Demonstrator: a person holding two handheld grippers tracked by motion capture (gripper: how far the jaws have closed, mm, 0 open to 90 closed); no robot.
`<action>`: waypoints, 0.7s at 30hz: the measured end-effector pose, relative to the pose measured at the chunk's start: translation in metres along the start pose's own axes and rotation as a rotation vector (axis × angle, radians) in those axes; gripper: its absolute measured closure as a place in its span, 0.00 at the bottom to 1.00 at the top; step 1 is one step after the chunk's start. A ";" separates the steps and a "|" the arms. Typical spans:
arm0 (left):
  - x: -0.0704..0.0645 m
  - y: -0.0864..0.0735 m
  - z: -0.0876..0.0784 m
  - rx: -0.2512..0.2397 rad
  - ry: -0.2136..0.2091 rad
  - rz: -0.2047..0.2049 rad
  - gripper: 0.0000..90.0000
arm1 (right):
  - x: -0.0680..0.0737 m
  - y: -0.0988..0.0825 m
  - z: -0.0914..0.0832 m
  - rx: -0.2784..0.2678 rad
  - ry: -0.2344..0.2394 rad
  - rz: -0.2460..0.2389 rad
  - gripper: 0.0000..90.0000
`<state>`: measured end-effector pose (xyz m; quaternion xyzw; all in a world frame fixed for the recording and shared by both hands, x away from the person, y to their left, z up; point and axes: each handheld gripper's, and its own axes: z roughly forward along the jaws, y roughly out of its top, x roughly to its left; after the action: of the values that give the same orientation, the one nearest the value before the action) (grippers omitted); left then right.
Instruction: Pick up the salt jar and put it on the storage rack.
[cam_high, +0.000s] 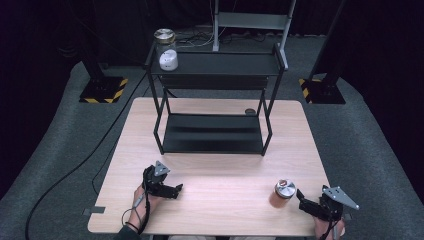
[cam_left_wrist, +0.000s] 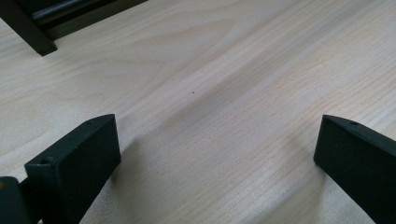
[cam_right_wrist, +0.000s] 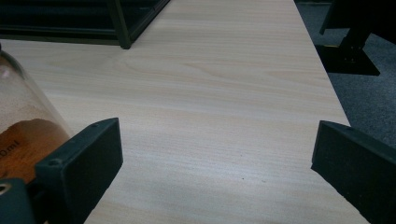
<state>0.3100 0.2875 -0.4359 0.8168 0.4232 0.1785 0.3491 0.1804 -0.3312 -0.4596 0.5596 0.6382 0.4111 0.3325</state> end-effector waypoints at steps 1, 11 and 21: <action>0.000 0.000 0.000 0.000 0.000 0.000 0.00 | 0.000 0.000 0.000 0.002 0.002 -0.001 0.01; 0.000 0.000 0.000 -0.001 -0.001 0.000 0.00 | 0.000 0.001 0.001 0.007 0.002 -0.006 0.01; 0.000 0.000 0.000 -0.001 0.000 0.000 0.00 | 0.000 0.002 0.001 0.014 0.002 -0.002 0.01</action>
<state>0.3099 0.2875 -0.4360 0.8167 0.4232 0.1784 0.3494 0.1826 -0.3311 -0.4580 0.5609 0.6419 0.4068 0.3285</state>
